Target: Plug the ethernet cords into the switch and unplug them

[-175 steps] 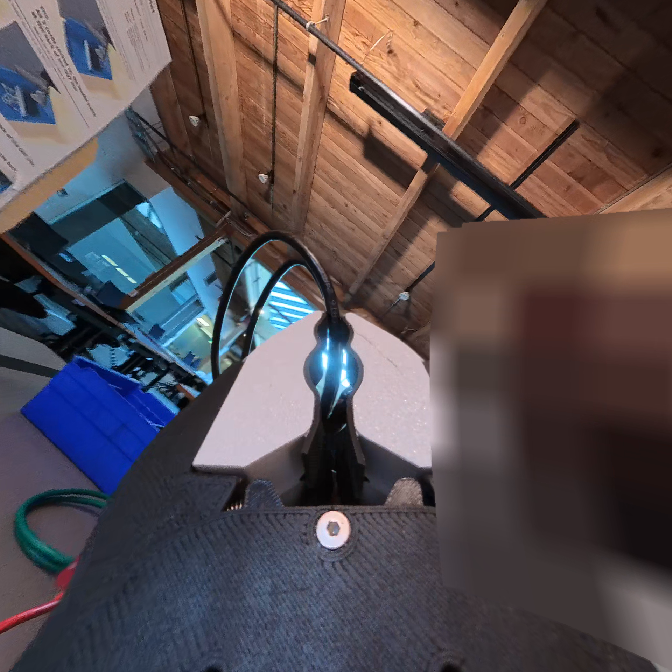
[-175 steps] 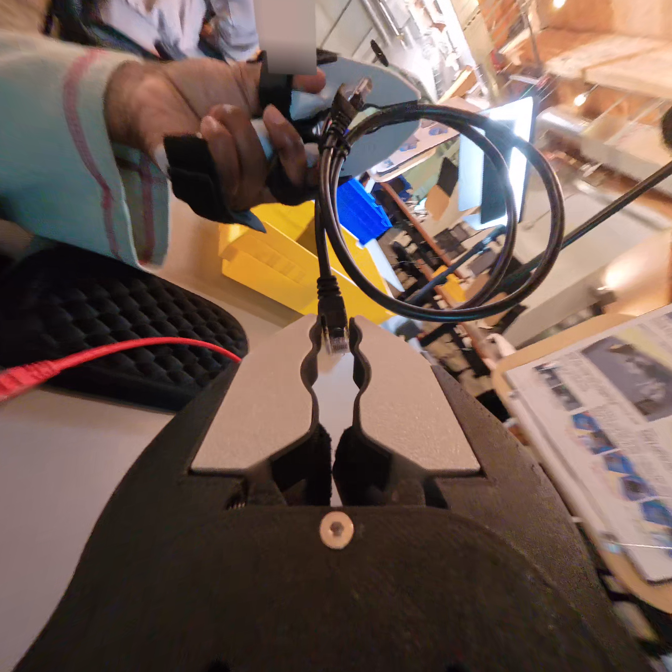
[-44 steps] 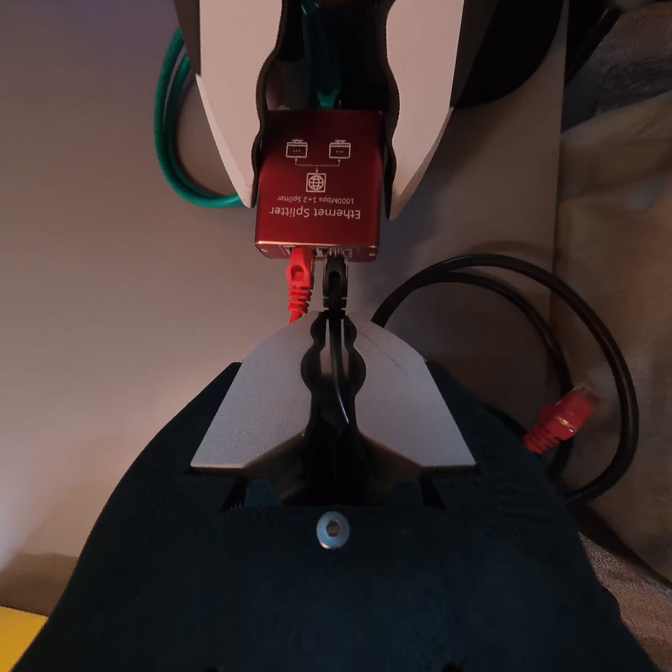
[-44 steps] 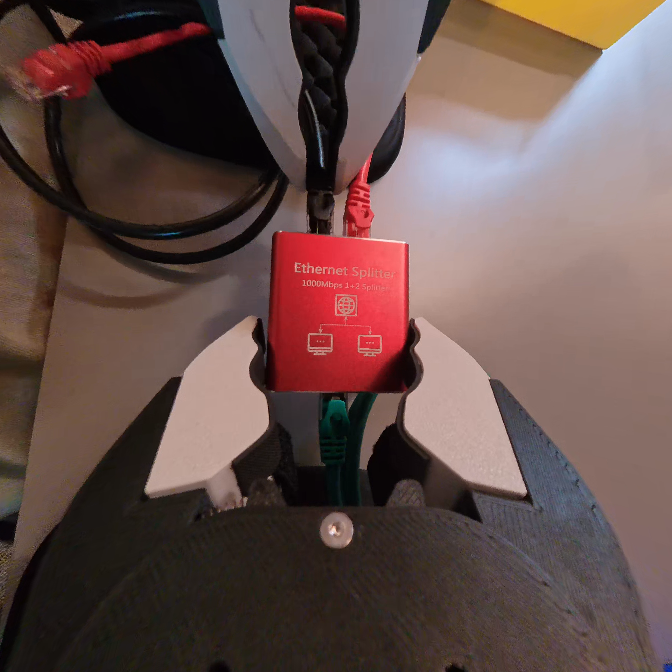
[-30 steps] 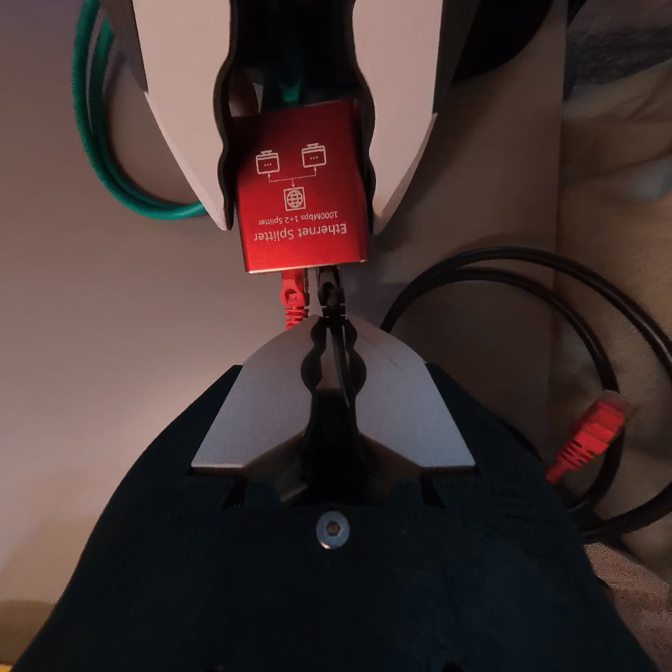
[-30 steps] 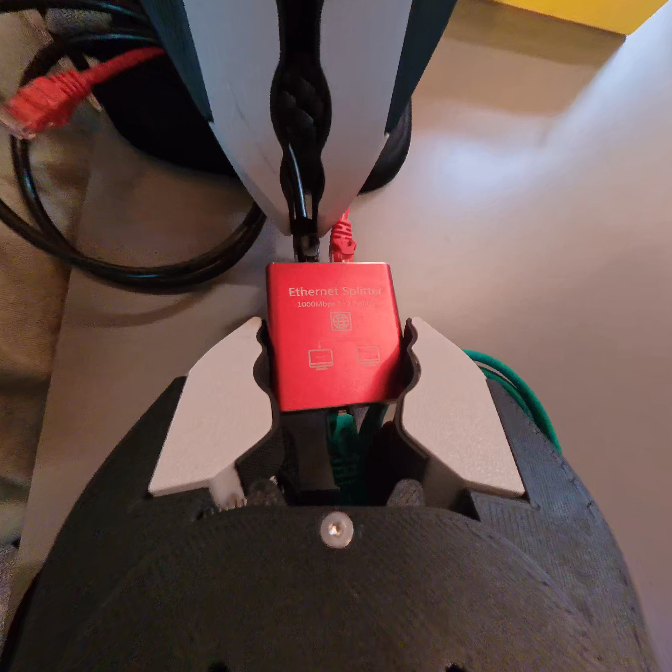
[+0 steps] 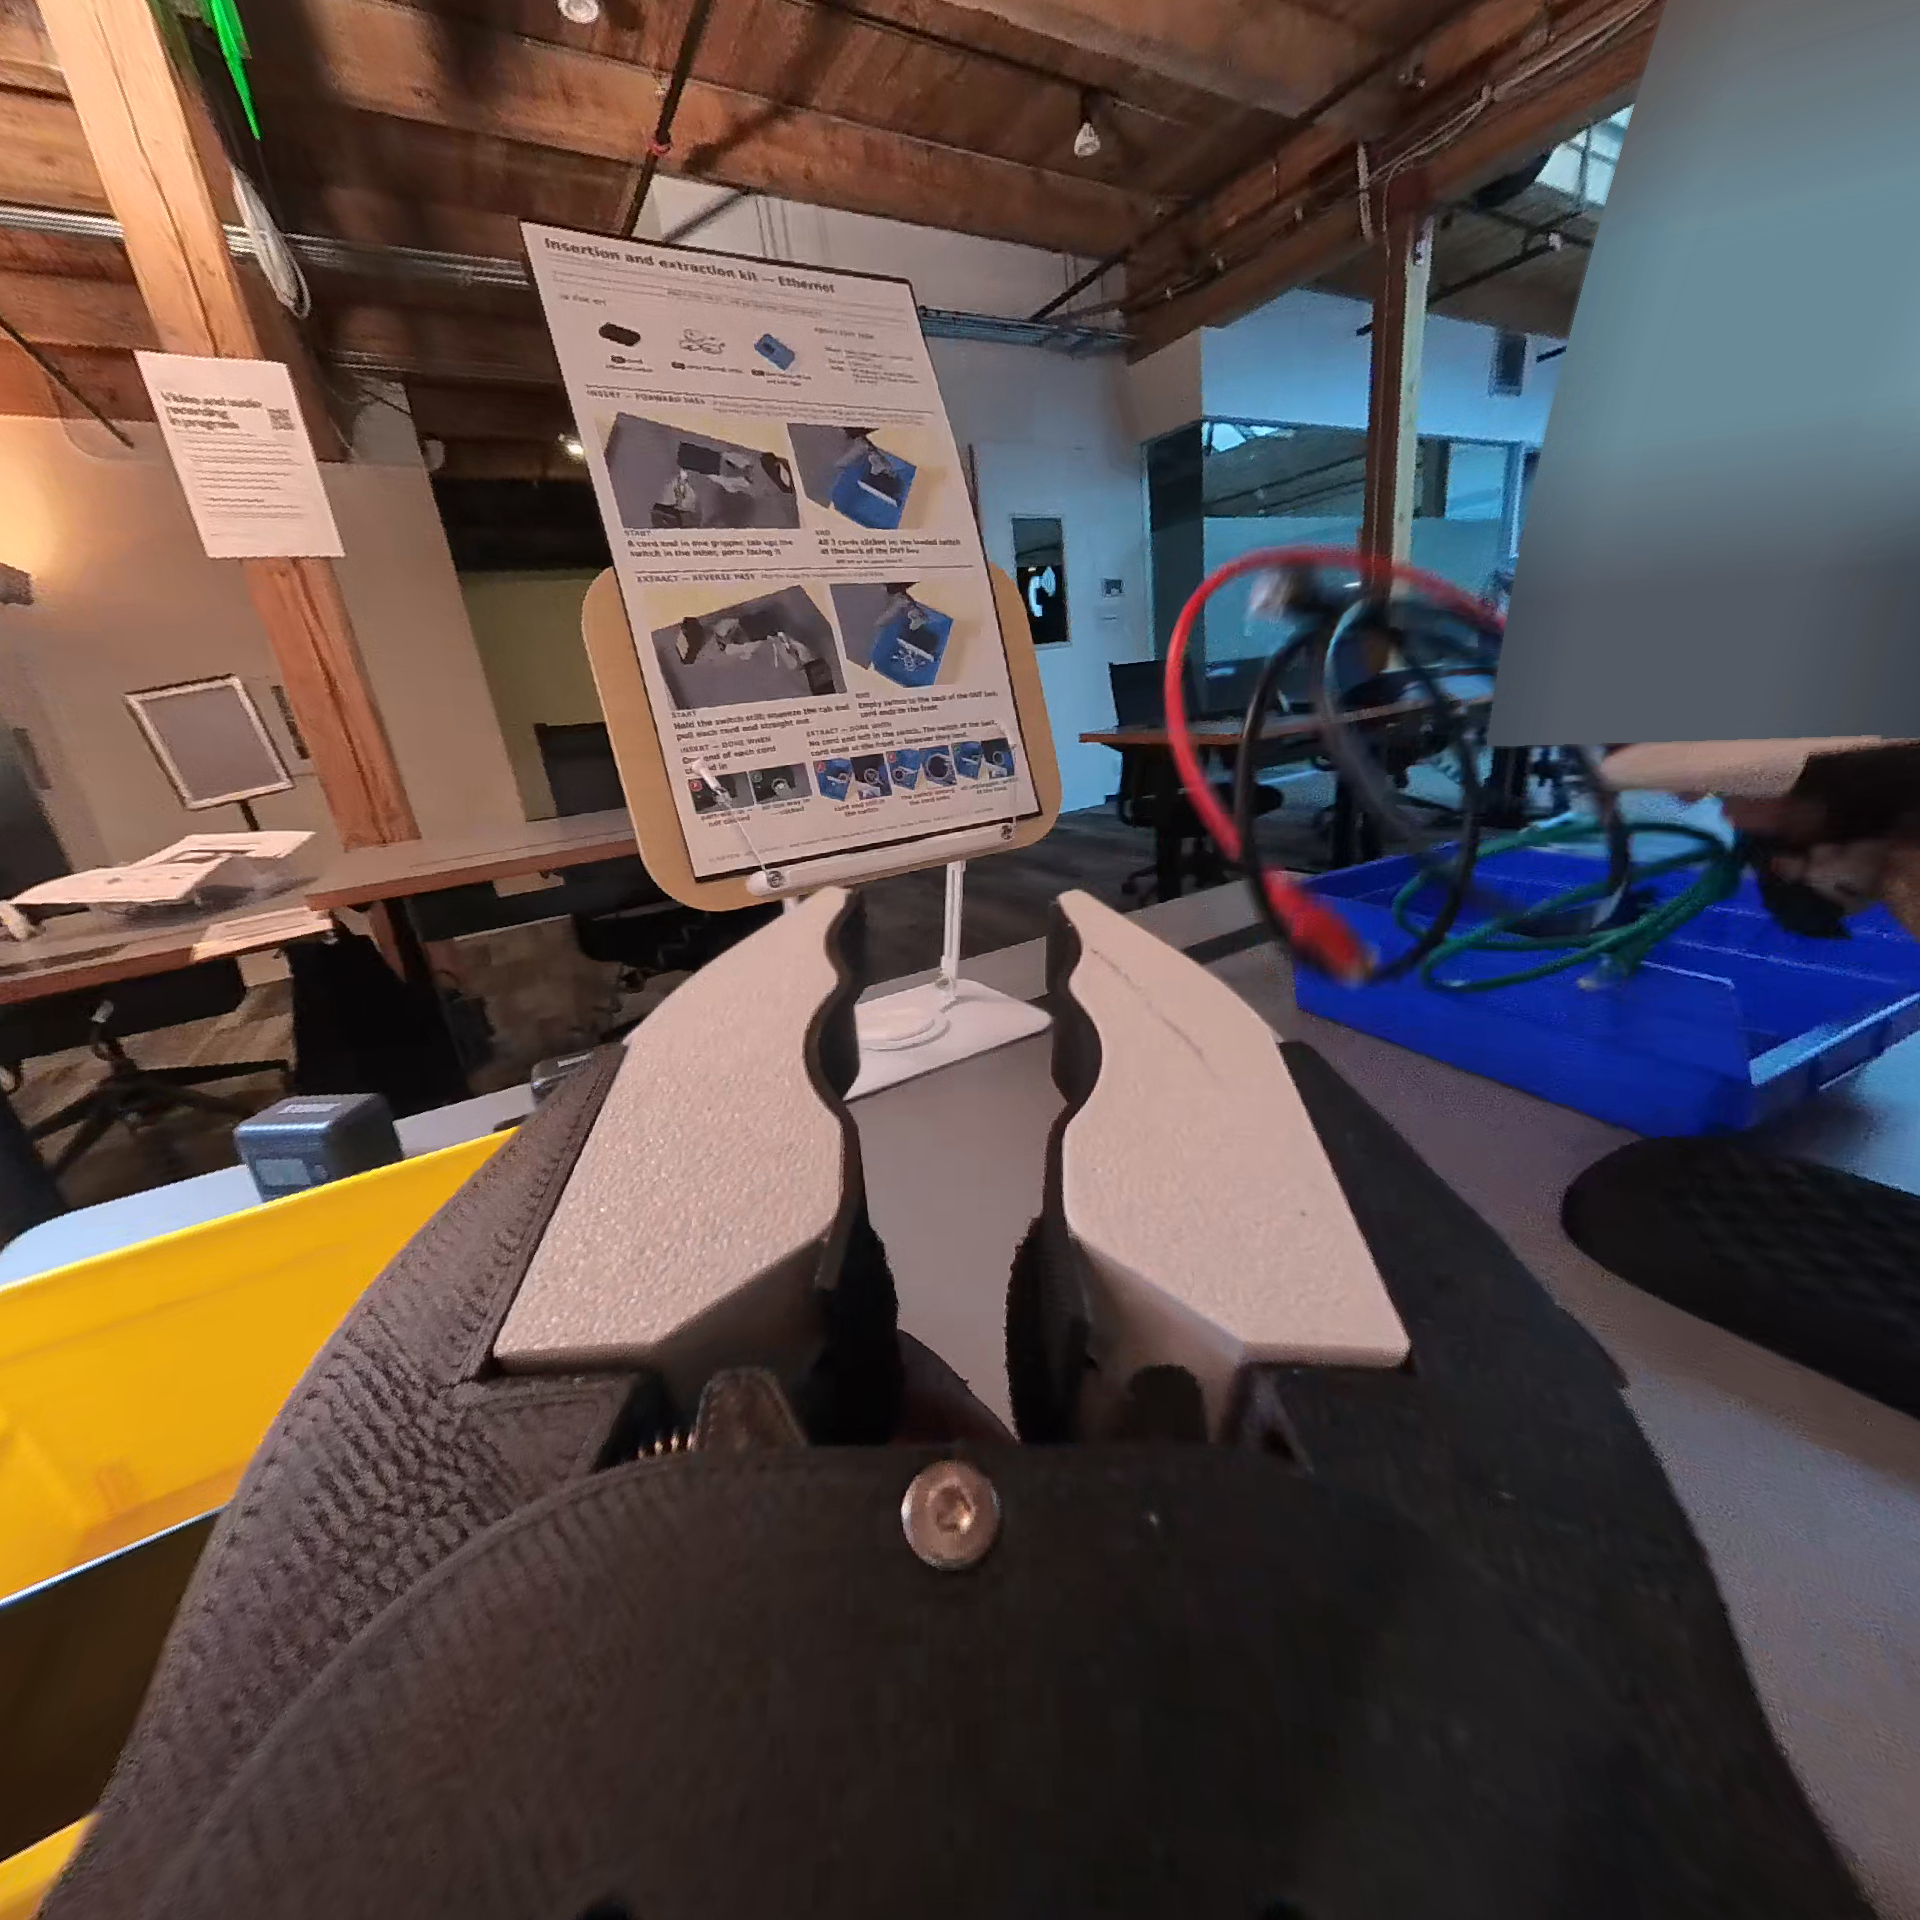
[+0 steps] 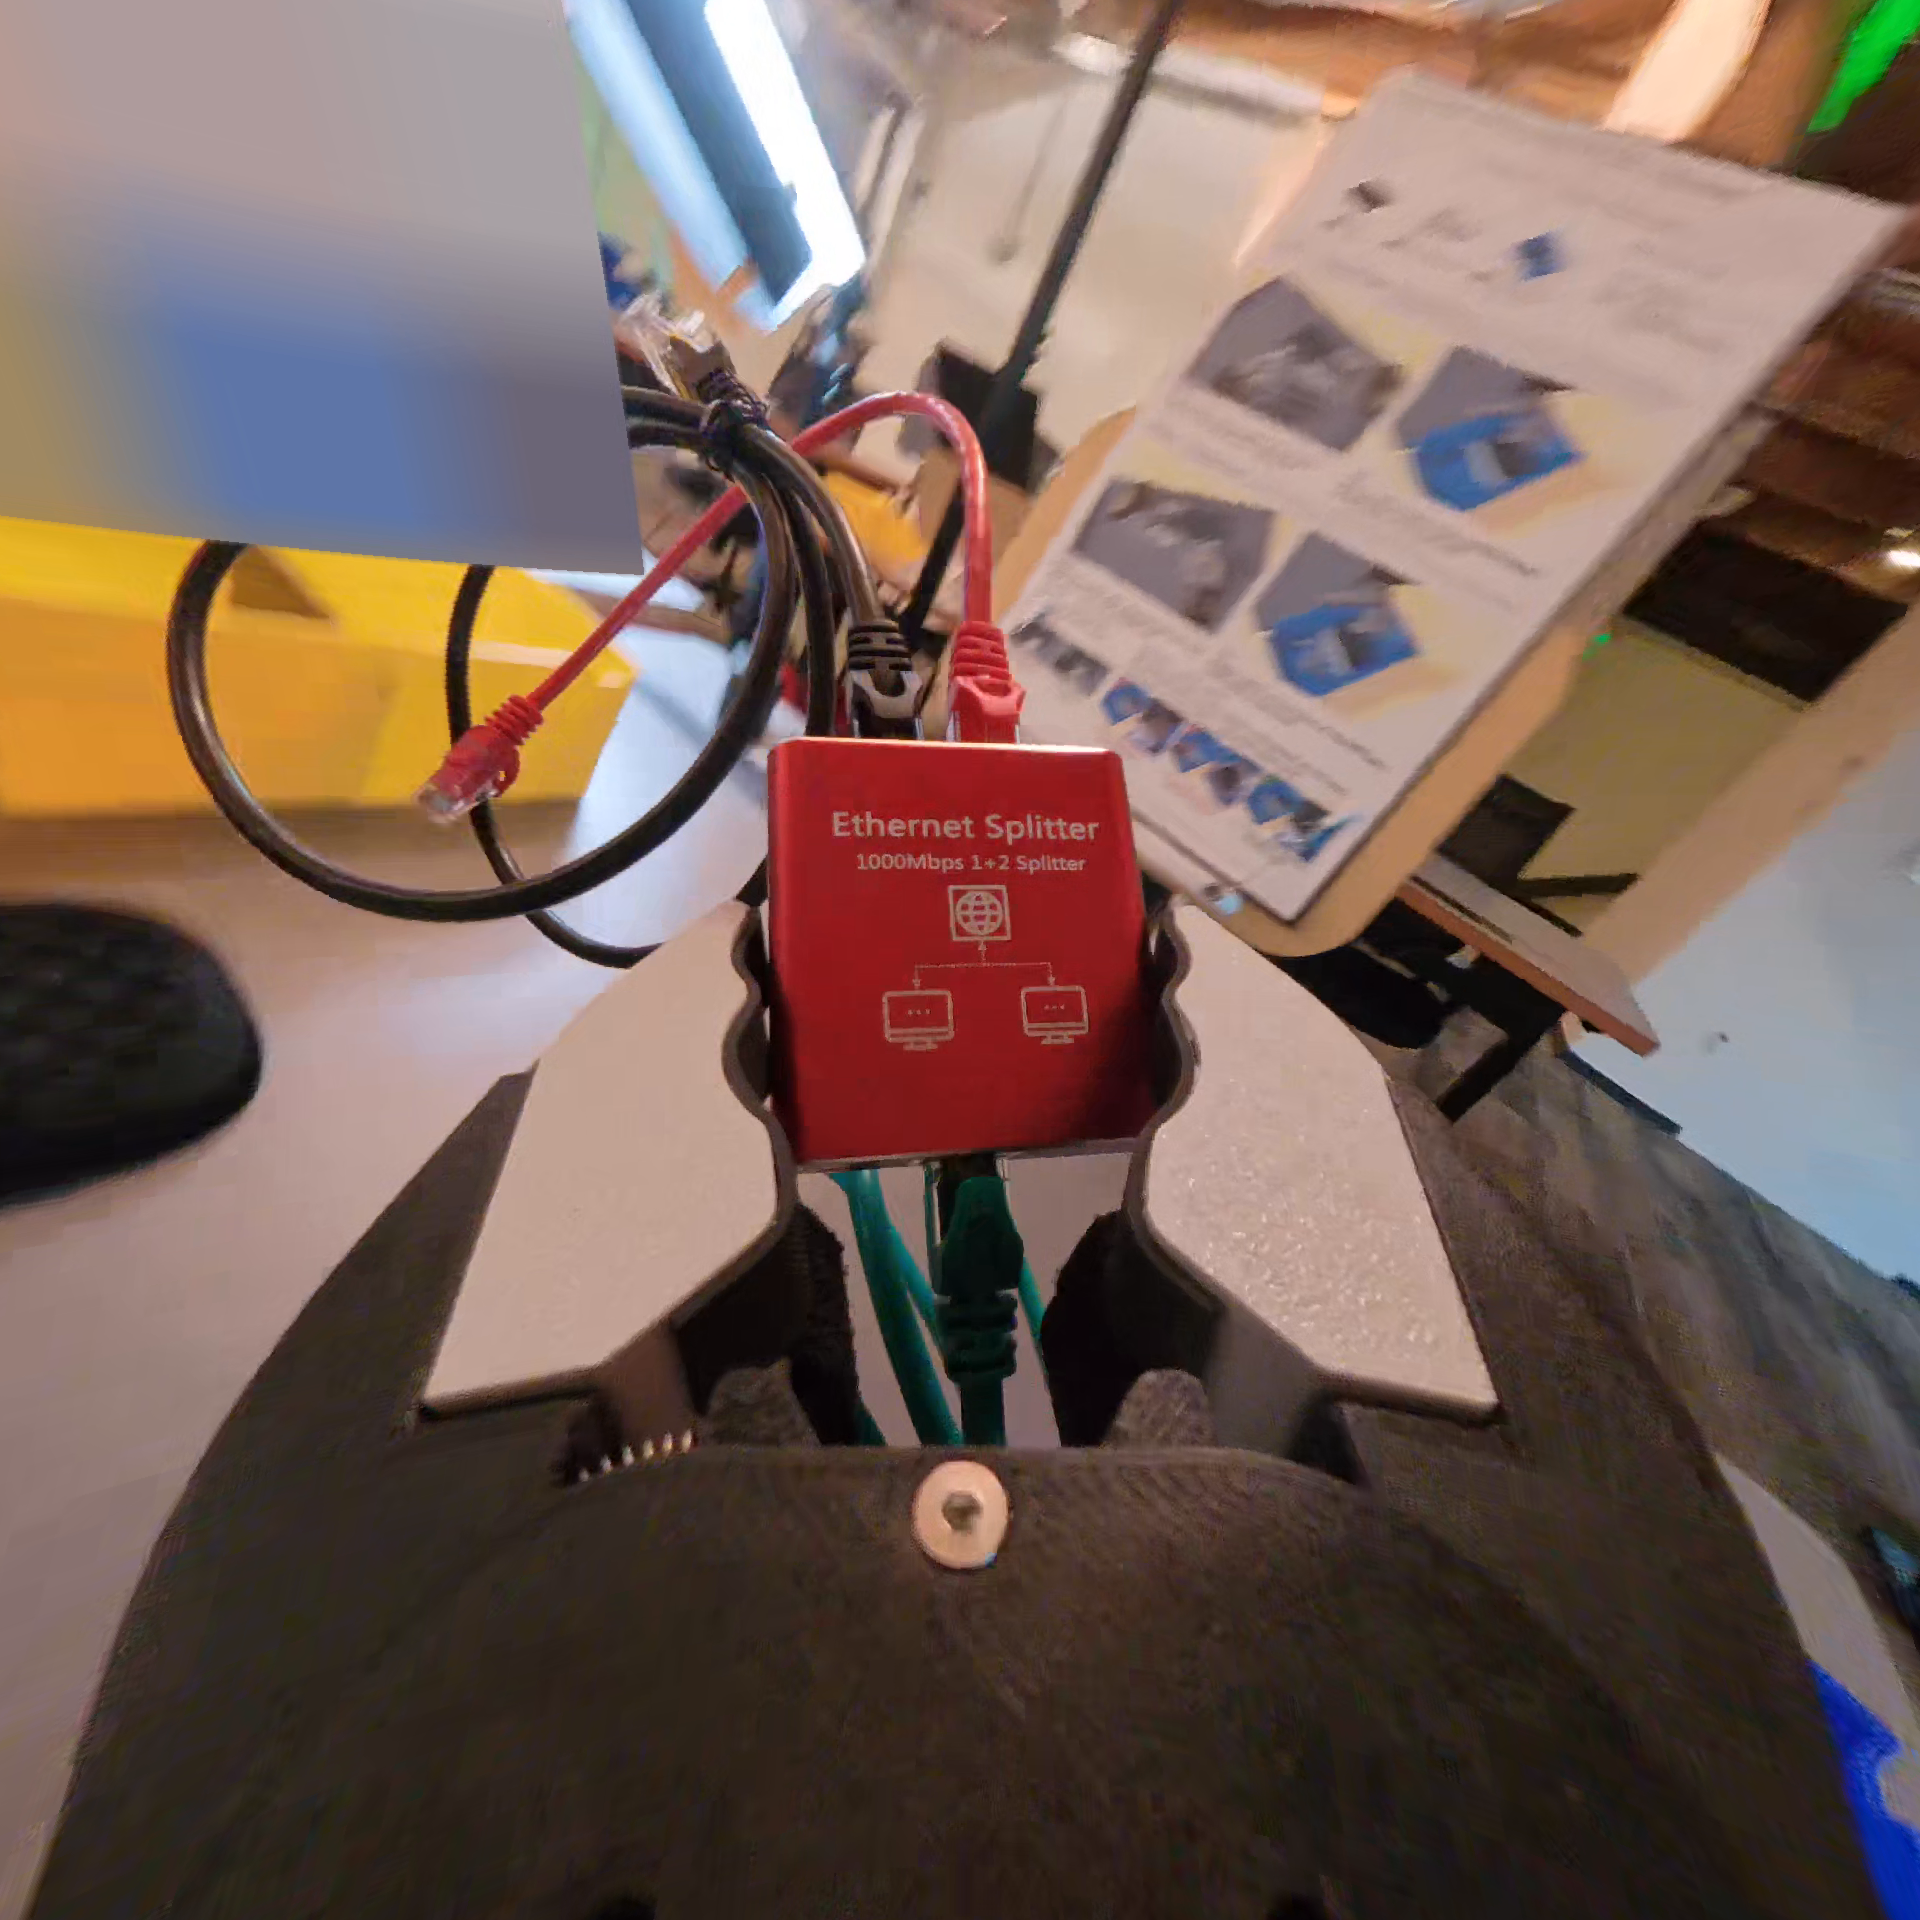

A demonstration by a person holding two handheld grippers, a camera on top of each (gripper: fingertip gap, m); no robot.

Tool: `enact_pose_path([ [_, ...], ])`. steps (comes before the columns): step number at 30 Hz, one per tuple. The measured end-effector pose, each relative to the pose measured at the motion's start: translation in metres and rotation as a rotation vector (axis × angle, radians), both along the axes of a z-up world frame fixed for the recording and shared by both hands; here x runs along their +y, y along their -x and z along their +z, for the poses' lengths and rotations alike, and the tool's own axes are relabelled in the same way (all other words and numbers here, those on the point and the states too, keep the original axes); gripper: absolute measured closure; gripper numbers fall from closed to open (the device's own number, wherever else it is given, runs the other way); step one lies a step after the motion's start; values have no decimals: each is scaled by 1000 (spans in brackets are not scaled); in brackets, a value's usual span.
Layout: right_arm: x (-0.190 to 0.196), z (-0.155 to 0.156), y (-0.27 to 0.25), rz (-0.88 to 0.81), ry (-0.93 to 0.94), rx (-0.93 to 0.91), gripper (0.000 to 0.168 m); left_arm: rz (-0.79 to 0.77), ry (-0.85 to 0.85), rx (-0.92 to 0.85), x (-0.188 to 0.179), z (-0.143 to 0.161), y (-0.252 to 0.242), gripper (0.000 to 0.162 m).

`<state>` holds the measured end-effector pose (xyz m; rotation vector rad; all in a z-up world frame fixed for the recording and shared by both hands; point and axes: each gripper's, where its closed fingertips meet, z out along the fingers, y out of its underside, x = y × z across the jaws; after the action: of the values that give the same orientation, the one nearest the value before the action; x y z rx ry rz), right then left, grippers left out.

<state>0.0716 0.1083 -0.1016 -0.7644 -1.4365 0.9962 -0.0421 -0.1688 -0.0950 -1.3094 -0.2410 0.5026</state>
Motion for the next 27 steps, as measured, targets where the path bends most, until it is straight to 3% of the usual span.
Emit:
enact_pose_path([
  [7,78,76,-41,-119,303,318,97,32,16,19,-2,0,4,130],
  [11,121,91,-67,-282,379,404,97,43,30,21,-2,-2,6,130],
  [14,157,72,-83,-475,406,423,97,39,33,21,0,-3,5,130],
  [20,211,-10,-97,-744,582,399,98,55,75,45,1,-4,3,130],
  [27,239,-72,-95,-940,617,159,97,71,97,60,1,-6,5,130],
])
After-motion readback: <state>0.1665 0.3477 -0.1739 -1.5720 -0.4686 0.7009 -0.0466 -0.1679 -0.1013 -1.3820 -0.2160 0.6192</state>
